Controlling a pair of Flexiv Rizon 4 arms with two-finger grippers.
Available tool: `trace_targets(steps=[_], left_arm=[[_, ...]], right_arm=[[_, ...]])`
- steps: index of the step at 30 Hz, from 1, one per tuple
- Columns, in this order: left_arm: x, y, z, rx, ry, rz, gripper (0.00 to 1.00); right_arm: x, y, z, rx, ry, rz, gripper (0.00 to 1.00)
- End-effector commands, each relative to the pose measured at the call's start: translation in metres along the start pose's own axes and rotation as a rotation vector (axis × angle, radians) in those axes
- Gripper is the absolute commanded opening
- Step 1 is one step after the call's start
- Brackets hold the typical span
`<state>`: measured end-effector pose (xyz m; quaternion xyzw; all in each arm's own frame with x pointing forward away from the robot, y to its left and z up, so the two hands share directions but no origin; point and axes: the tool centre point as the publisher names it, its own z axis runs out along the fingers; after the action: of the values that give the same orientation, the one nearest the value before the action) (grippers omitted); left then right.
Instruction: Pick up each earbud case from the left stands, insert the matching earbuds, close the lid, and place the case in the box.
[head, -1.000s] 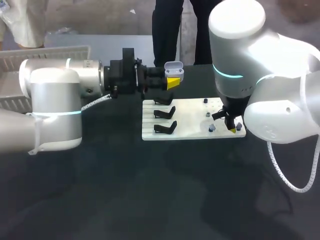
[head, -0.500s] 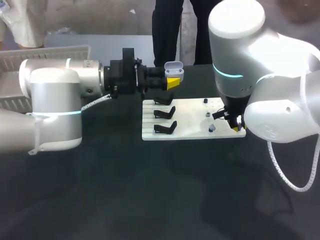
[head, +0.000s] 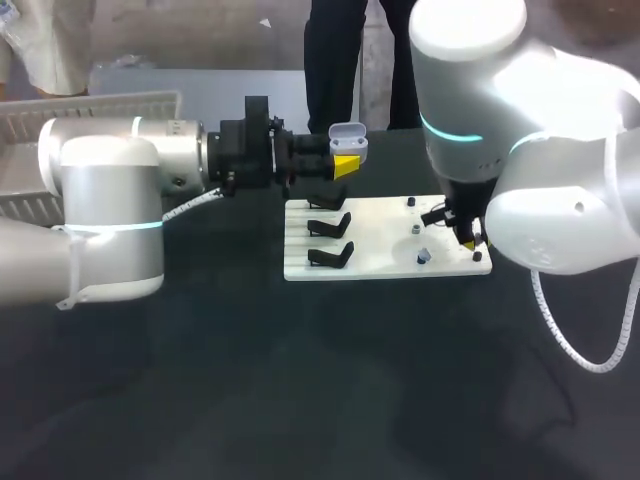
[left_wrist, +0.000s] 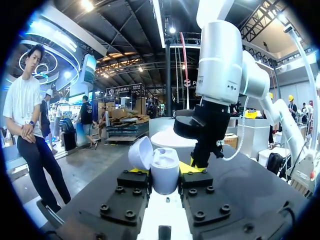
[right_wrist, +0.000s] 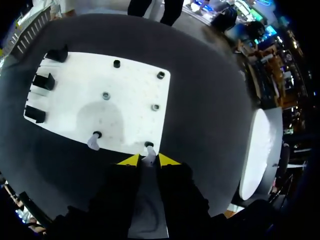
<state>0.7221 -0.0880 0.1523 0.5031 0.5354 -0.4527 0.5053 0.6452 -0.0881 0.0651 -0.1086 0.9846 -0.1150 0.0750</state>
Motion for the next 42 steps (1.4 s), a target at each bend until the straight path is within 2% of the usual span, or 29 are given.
trace_targets(steps=[1, 7, 12, 13, 28, 29, 31, 32, 33, 34, 36, 37, 38, 39, 40, 41, 42], left_arm=[[0.001, 0.000, 0.000, -0.003, -0.005, 0.004, 0.00], [0.001, 0.000, 0.000, -0.003, -0.005, 0.004, 0.00], [0.001, 0.000, 0.000, -0.003, -0.005, 0.004, 0.00], [0.001, 0.000, 0.000, -0.003, -0.005, 0.004, 0.00], [0.001, 0.000, 0.000, -0.003, -0.005, 0.004, 0.00], [0.001, 0.000, 0.000, -0.003, -0.005, 0.004, 0.00], [0.001, 0.000, 0.000, -0.003, -0.005, 0.004, 0.00], [0.001, 0.000, 0.000, -0.003, -0.005, 0.004, 0.00], [0.001, 0.000, 0.000, -0.003, -0.005, 0.004, 0.00], [0.001, 0.000, 0.000, -0.003, -0.005, 0.004, 0.00], [0.001, 0.000, 0.000, -0.003, -0.005, 0.004, 0.00], [0.001, 0.000, 0.000, -0.003, -0.005, 0.004, 0.00], [0.001, 0.000, 0.000, -0.003, -0.005, 0.004, 0.00], [0.001, 0.000, 0.000, -0.003, -0.005, 0.004, 0.00], [0.001, 0.000, 0.000, -0.003, -0.005, 0.004, 0.00], [0.001, 0.000, 0.000, -0.003, -0.005, 0.004, 0.00], [0.001, 0.000, 0.000, -0.003, -0.005, 0.004, 0.00]], right_arm=[[0.007, -0.005, -0.036, -0.015, 0.013, -0.005, 0.00], [0.005, 0.000, -0.066, -0.079, 0.011, -0.002, 0.00], [0.006, 0.010, -0.082, -0.120, 0.022, -0.013, 0.00], [0.005, 0.011, -0.084, -0.144, 0.002, 0.006, 0.00], [0.005, 0.011, -0.084, -0.144, 0.002, 0.006, 0.00], [0.002, 0.012, -0.083, -0.107, 0.038, 0.065, 0.00], [-0.003, 0.018, -0.088, -0.091, 0.077, 0.229, 0.00], [-0.004, 0.018, -0.089, -0.033, 0.113, 0.301, 0.00], [-0.005, 0.022, -0.096, -0.065, 0.089, 0.371, 0.00], [-0.005, 0.023, -0.100, -0.017, 0.141, 0.478, 0.00], [-0.004, 0.025, -0.108, -0.070, 0.125, 0.606, 0.00], [-0.004, 0.026, -0.110, -0.071, 0.149, 0.659, 0.00], [-0.004, 0.027, -0.113, -0.089, 0.123, 0.685, 0.00], [-0.003, 0.028, -0.118, -0.069, 0.132, 0.754, 0.00], [-0.003, 0.030, -0.120, -0.093, 0.117, 0.765, 0.00], [-0.003, 0.031, -0.122, -0.065, 0.126, 0.820, 0.00], [-0.004, 0.033, -0.124, -0.094, 0.114, 0.816, 0.00]])
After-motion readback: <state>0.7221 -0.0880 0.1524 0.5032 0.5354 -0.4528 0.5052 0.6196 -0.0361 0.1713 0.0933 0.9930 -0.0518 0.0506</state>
